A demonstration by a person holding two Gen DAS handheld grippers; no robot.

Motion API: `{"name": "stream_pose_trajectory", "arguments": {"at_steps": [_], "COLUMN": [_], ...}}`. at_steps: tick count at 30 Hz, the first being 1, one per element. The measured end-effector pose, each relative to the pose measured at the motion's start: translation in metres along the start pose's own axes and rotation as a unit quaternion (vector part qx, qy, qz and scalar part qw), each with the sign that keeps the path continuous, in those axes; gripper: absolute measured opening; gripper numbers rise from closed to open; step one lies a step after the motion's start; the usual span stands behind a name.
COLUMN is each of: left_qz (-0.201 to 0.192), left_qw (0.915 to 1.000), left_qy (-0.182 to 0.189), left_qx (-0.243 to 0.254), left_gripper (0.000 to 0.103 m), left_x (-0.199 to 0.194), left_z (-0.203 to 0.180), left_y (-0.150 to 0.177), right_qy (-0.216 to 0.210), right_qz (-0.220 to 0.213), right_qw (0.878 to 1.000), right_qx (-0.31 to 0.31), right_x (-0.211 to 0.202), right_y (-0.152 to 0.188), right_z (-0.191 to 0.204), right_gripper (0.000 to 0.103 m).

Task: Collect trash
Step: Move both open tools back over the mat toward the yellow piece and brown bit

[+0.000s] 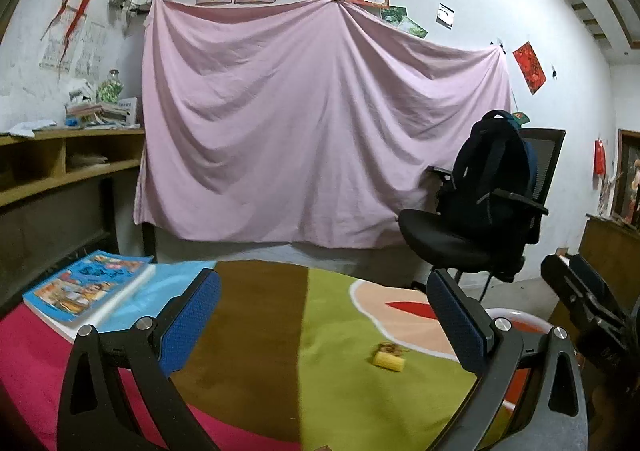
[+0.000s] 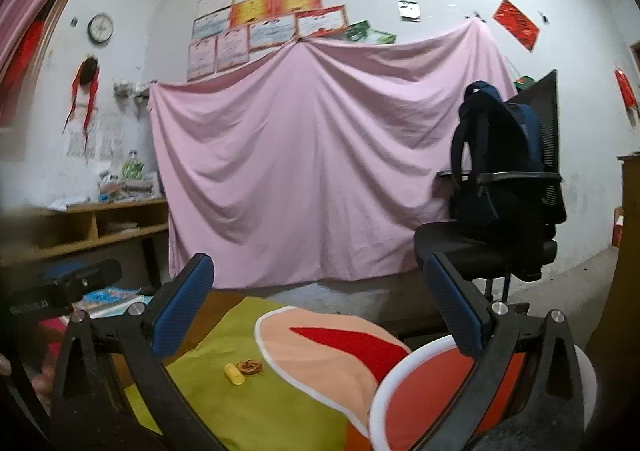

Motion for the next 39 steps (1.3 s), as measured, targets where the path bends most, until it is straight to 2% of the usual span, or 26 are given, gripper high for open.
{"name": "stream_pose_trajectory", "arguments": {"at_steps": [4,13,19,21,23,25,27,29,32,35,39], "left_qz": [0.005,0.012,0.048,0.068,0.09,0.109,0.131,0.156,0.191,0.221,0.25], "left_qw": [0.9999,0.9997,0.9988,0.9977,0.9959,0.9938,0.9908,0.9864,0.9786,0.9702,0.9604], "left_qy": [-0.01,-0.02,-0.008,0.0,0.01,0.023,0.036,0.053,0.075,0.099,0.124], "left_qx": [0.003,-0.004,0.0,0.004,0.006,0.006,0.006,0.005,0.001,-0.005,0.002], "left_gripper": [0.101,0.101,0.101,0.101,0.1,0.1,0.094,0.08,0.063,0.053,0.047], "left_x": [0.003,0.012,0.026,0.034,0.043,0.051,0.059,0.068,0.08,0.089,0.098], "left_z": [0.01,0.026,0.024,0.022,0.018,0.015,0.013,0.009,0.004,0.0,-0.011], "left_y": [0.006,0.015,0.021,0.023,0.026,0.028,0.031,0.034,0.041,0.046,0.052], "right_qy": [-0.01,-0.03,-0.043,-0.049,-0.059,-0.07,-0.078,-0.086,-0.096,-0.1,-0.098], "right_qz": [0.017,0.089,0.162,0.193,0.227,0.249,0.265,0.277,0.291,0.306,0.311], "right_qw": [1.0,0.995,0.986,0.98,0.972,0.966,0.961,0.957,0.951,0.946,0.945], "right_qx": [-0.019,-0.028,-0.009,-0.006,-0.005,-0.004,-0.006,-0.013,-0.026,-0.035,-0.033], "right_x": [0.014,0.054,0.079,0.088,0.098,0.102,0.104,0.104,0.105,0.106,0.106], "right_y": [0.012,0.032,0.047,0.054,0.063,0.07,0.076,0.08,0.086,0.092,0.094], "right_z": [0.018,0.036,0.029,0.026,0.025,0.024,0.024,0.025,0.029,0.031,0.029], "right_gripper": [0.103,0.103,0.103,0.097,0.084,0.075,0.07,0.062,0.052,0.044,0.042]}}
Point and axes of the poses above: each gripper's, at about its wrist camera, not at the fingertips, and x roughly the way its jaws point, z to its left, y to its underside, the point moved 3 cm from there along x, roughly the way its jaws point, and after that the axes turned 6 degrees about y, right-handed, at the moved point
